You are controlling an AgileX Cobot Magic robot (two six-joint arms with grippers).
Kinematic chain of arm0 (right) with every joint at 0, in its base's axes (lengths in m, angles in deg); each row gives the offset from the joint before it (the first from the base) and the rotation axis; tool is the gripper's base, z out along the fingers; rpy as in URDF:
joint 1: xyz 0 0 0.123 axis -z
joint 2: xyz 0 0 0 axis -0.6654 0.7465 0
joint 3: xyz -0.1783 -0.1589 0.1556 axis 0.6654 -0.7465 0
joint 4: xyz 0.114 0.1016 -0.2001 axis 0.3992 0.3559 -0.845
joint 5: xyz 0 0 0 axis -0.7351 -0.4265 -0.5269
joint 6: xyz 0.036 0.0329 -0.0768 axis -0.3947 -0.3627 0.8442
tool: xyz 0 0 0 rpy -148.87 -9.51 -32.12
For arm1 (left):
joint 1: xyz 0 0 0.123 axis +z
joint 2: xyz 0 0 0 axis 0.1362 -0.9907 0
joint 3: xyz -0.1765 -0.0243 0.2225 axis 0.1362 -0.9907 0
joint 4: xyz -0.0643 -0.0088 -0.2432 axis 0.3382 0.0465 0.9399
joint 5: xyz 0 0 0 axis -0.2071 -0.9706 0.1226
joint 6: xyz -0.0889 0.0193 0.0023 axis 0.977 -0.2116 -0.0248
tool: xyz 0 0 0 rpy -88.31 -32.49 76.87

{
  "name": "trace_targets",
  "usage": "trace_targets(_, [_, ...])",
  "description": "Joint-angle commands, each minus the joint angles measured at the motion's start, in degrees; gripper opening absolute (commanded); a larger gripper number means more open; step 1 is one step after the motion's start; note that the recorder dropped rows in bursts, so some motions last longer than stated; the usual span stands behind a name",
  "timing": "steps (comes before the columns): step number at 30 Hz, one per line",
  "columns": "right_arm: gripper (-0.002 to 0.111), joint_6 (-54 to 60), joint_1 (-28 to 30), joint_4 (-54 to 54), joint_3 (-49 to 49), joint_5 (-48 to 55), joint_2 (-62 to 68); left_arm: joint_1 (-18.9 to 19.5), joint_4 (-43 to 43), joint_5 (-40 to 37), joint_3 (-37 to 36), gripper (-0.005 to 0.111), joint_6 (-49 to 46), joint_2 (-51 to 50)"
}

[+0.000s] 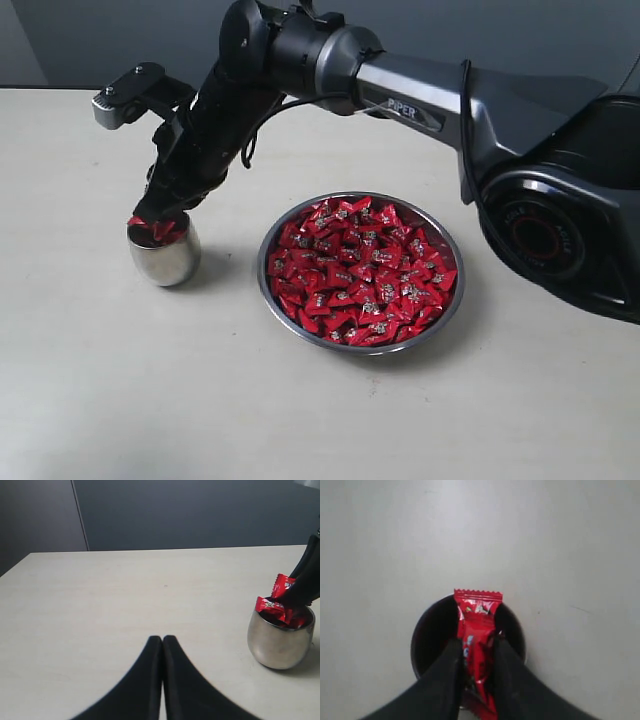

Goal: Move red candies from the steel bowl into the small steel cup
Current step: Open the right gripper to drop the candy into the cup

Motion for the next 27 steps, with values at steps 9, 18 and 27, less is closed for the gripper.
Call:
trace_targets(9, [0.027,0.5,-0.9,-0.5,0.2,-0.6,1.3,0.0,-0.1,0.1,-0.2,0.0,0.1,0.3])
trace_targets(18, [0.04,0.5,-0.9,-0.8,0.2,-0.8,1.2,0.0,-0.1,0.1,-0.2,0.0,0.1,0.3])
trace_targets(27, [0.04,0.3,-0.9,-3.5,1.9,-1.0,-0.6,0.4,-0.1,0.1,-0.2,0.0,0.1,0.3])
